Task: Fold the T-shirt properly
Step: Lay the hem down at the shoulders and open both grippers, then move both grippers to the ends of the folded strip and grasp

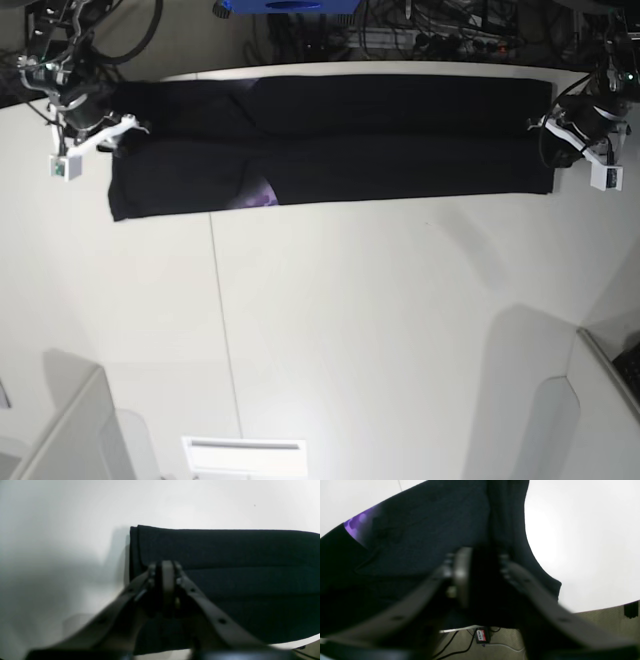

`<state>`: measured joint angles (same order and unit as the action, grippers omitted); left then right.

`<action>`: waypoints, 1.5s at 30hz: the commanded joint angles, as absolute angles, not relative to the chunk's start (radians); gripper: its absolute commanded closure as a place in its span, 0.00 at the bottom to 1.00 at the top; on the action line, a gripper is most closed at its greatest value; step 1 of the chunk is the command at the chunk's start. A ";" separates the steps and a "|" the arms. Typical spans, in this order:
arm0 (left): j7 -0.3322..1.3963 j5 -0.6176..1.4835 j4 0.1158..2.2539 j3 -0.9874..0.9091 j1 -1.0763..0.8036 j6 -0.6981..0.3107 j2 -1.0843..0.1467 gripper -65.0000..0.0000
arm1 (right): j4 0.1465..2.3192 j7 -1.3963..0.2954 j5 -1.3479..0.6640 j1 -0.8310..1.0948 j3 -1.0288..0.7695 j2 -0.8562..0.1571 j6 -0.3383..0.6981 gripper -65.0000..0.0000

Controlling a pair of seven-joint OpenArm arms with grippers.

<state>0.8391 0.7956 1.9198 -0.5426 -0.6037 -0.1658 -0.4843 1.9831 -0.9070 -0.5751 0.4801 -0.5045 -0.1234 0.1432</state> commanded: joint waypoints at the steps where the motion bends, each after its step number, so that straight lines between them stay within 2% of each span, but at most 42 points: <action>1: 0.822 0.800 1.936 -0.575 -0.616 -0.170 -0.501 0.76 | 1.997 -0.889 -0.576 0.484 -0.535 -0.130 0.145 0.59; 5: 0.822 0.803 1.936 -0.639 -0.616 -0.171 -0.498 0.45 | 1.998 -0.888 -0.576 0.484 -0.599 -0.114 0.147 0.57; 7: 0.822 0.809 1.937 -0.670 -0.616 -0.171 -0.496 0.36 | 1.998 -0.886 -0.581 0.479 -0.615 -0.114 0.150 0.57; 9: 0.822 0.811 1.948 -0.684 -0.616 -0.171 -0.479 0.35 | 2.002 -0.857 -0.582 0.479 -0.610 -0.117 0.154 0.57; 11: 0.819 0.811 1.963 -0.684 -0.611 -0.173 -0.444 0.38 | 2.002 -0.839 -0.582 0.473 -0.610 -0.116 0.202 0.57; 13: 0.819 0.811 1.960 -0.673 -0.605 -0.173 -0.414 0.48 | 1.998 -0.840 -0.582 0.464 -0.607 -0.116 0.266 0.58; 14: 0.819 0.808 1.957 -0.665 -0.604 -0.173 -0.398 0.58 | 1.997 -0.840 -0.576 0.455 -0.588 -0.116 0.289 0.59; 15: 0.819 0.802 1.956 -0.642 -0.588 -0.173 -0.383 0.73 | 1.994 -0.840 -0.576 0.450 -0.570 -0.116 0.294 0.63; 17: 0.822 0.802 1.939 -0.608 -0.573 -0.173 -0.367 1.00 | 1.975 -0.835 -0.576 0.446 -0.538 -0.117 0.294 0.78; 19: 0.820 0.802 1.913 -0.585 -0.562 -0.168 -0.361 1.00 | 1.952 -0.840 -0.576 0.420 -0.499 -0.122 0.294 0.98; 20: 0.820 0.802 1.896 -0.570 -0.552 -0.166 -0.361 1.00 | 1.934 -0.840 -0.576 0.409 -0.486 -0.119 0.294 1.00; 26: 0.816 0.776 1.805 -0.535 -0.541 -0.165 -0.361 1.00 | 1.768 -0.835 -0.575 0.348 -0.469 -0.117 0.292 1.00; 33: 0.816 0.521 1.679 -0.487 -0.440 -0.173 -0.297 1.00 | 1.600 -0.831 -0.535 0.269 -0.470 -0.130 0.292 1.00; 38: 0.817 0.510 1.662 -0.484 -0.384 -0.173 -0.292 1.00 | 1.521 -0.831 -0.421 0.183 -0.470 -0.124 0.294 1.00; 45: 0.823 0.503 1.607 -0.484 -0.277 -0.170 -0.295 1.00 | 1.409 -0.831 -0.400 0.065 -0.476 -0.133 0.292 1.00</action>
